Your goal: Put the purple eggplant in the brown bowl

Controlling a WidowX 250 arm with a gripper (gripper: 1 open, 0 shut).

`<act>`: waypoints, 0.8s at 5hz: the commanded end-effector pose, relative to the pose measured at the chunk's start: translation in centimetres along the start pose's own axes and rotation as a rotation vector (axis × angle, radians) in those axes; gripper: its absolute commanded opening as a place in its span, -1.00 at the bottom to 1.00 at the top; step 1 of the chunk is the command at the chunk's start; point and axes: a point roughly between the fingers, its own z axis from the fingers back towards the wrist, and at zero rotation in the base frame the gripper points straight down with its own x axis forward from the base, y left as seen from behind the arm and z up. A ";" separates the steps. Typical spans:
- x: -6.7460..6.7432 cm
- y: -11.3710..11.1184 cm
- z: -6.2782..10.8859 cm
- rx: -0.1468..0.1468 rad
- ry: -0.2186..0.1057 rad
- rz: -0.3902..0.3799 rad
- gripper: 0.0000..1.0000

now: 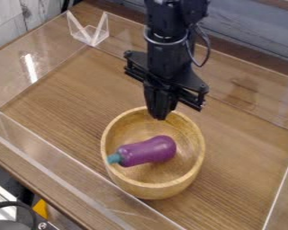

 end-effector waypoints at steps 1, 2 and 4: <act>0.2 0.3 0.2 0.000 -0.020 0.023 -1.00; 0.1 0.7 0.3 0.003 -0.012 0.041 -1.00; -1.0 -0.3 0.2 0.003 0.000 -0.044 -1.00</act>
